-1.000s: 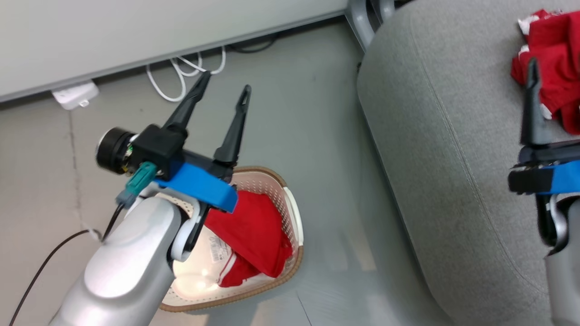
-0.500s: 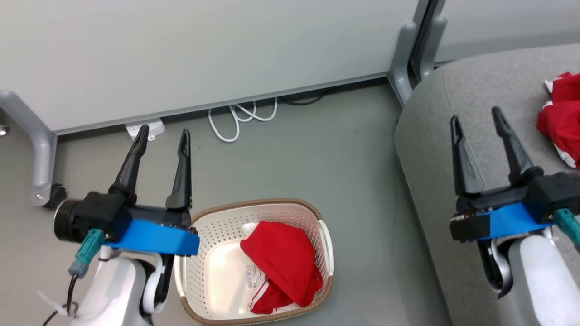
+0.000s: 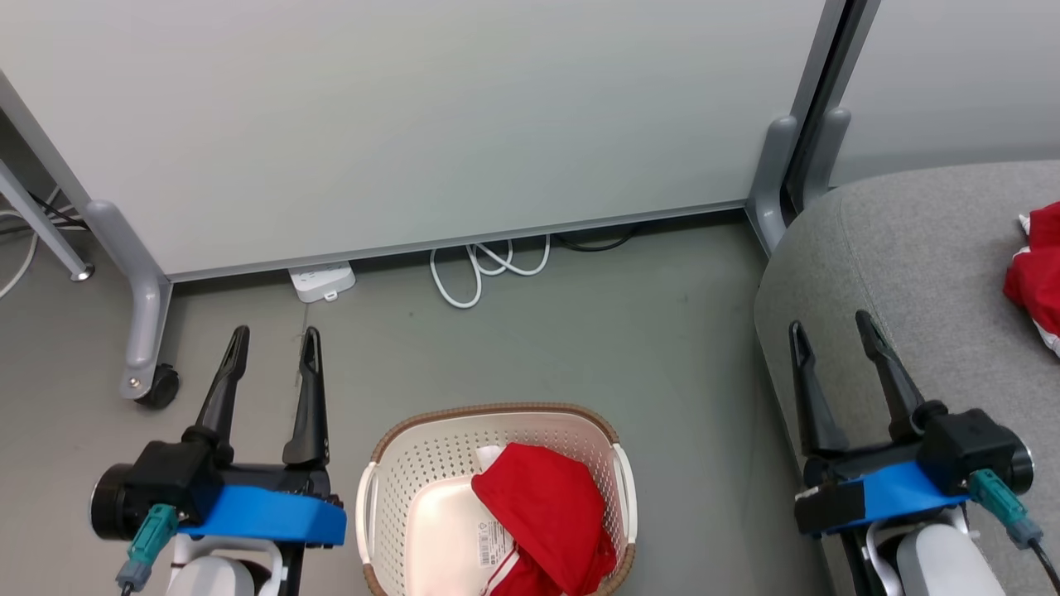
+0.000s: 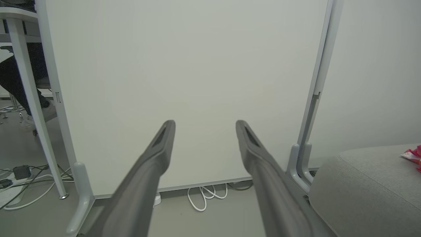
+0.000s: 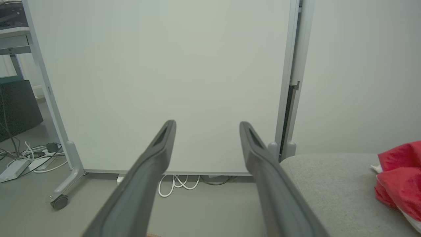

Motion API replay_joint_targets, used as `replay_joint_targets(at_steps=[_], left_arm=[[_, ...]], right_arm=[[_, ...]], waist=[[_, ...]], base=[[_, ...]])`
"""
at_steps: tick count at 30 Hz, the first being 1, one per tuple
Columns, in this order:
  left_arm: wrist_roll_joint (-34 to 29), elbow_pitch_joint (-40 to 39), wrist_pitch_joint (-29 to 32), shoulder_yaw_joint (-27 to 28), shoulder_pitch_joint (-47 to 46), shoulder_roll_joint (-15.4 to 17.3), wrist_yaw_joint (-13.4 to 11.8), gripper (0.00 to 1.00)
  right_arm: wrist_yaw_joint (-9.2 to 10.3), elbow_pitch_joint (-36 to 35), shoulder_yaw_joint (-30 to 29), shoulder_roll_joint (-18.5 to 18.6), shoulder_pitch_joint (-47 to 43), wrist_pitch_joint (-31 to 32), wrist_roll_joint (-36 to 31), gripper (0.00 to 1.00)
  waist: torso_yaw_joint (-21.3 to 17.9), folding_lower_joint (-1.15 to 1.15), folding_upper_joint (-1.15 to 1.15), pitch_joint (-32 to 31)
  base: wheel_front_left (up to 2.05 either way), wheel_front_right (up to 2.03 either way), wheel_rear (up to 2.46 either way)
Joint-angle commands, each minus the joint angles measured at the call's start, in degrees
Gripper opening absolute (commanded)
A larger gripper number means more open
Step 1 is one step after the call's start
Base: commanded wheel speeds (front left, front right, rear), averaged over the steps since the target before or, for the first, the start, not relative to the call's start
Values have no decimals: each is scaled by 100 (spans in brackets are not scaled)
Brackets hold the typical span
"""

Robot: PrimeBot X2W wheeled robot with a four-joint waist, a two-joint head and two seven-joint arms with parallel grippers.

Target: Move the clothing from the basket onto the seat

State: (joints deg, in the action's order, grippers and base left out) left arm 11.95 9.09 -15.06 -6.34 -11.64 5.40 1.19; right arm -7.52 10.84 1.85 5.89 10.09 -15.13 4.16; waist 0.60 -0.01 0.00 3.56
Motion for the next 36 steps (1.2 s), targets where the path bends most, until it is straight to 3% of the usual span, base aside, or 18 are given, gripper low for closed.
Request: replay_joint_targets(at_steps=[1,13,36], left_arm=[[-31,16,-17,64,92,-8,38,100],[-229,91,-17,384,564,-197,292,100],[-252,172,-17,477,797,-243,359,100]], right_arm=[[6,18,1,-43,-124,-3,13,100],[5,98,-35,-173,-687,-3,91,100],[5,214,43,-220,-848,-3,87,100]], waist=[[18,1,0,-57],[46,1,0,-316],[85,1,0,-427]], base=[[0,0,0],[0,0,0],[0,0,0]])
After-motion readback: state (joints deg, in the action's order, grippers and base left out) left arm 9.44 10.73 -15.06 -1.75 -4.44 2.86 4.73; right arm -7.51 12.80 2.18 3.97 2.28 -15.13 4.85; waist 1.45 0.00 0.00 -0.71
